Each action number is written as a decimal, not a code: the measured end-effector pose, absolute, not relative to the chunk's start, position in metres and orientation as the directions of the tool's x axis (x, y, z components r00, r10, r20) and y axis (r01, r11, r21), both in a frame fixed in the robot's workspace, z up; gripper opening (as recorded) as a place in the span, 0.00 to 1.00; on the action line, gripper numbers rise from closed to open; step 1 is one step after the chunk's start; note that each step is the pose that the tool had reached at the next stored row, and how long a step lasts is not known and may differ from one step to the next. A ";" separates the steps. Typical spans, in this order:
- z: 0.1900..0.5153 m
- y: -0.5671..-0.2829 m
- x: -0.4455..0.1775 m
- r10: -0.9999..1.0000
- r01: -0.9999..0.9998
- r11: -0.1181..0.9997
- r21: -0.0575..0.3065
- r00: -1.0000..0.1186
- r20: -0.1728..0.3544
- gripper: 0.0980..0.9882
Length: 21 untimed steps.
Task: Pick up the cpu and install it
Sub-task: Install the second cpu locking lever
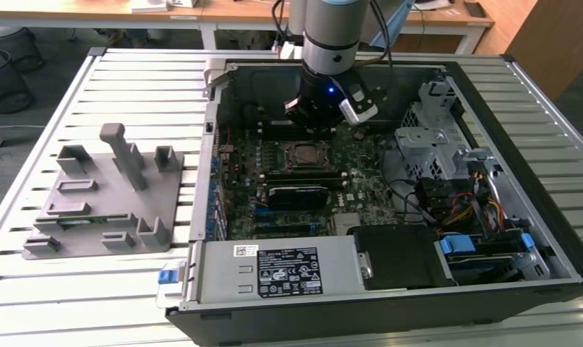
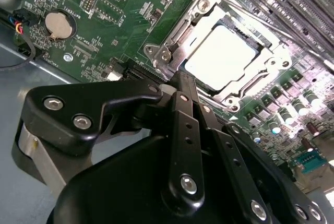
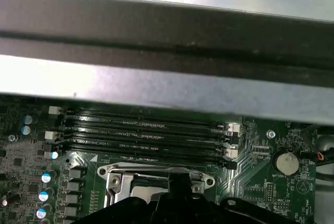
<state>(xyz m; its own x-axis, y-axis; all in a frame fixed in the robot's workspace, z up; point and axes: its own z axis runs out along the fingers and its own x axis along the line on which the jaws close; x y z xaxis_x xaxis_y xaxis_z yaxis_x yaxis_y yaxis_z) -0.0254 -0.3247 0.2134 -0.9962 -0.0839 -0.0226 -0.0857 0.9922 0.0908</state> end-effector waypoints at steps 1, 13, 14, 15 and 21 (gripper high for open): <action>0.213 -0.326 -0.025 -0.084 -0.086 0.992 0.091 -0.996 -0.023 0.01; 0.214 -0.338 -0.025 -0.084 -0.086 0.992 0.091 -0.996 -0.023 0.01; 0.215 -0.338 -0.025 -0.084 -0.086 0.992 0.091 -0.996 -0.023 0.01; 0.216 -0.338 -0.025 -0.084 -0.085 0.992 0.091 -0.996 -0.023 0.01; 0.219 -0.340 -0.025 -0.084 -0.086 0.992 0.091 -0.996 -0.023 0.01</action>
<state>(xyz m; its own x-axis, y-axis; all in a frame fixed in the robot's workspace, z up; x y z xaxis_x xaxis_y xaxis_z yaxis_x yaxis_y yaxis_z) -0.0253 -0.3401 0.2195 -0.9962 -0.0839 -0.0227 -0.0856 0.9922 0.0909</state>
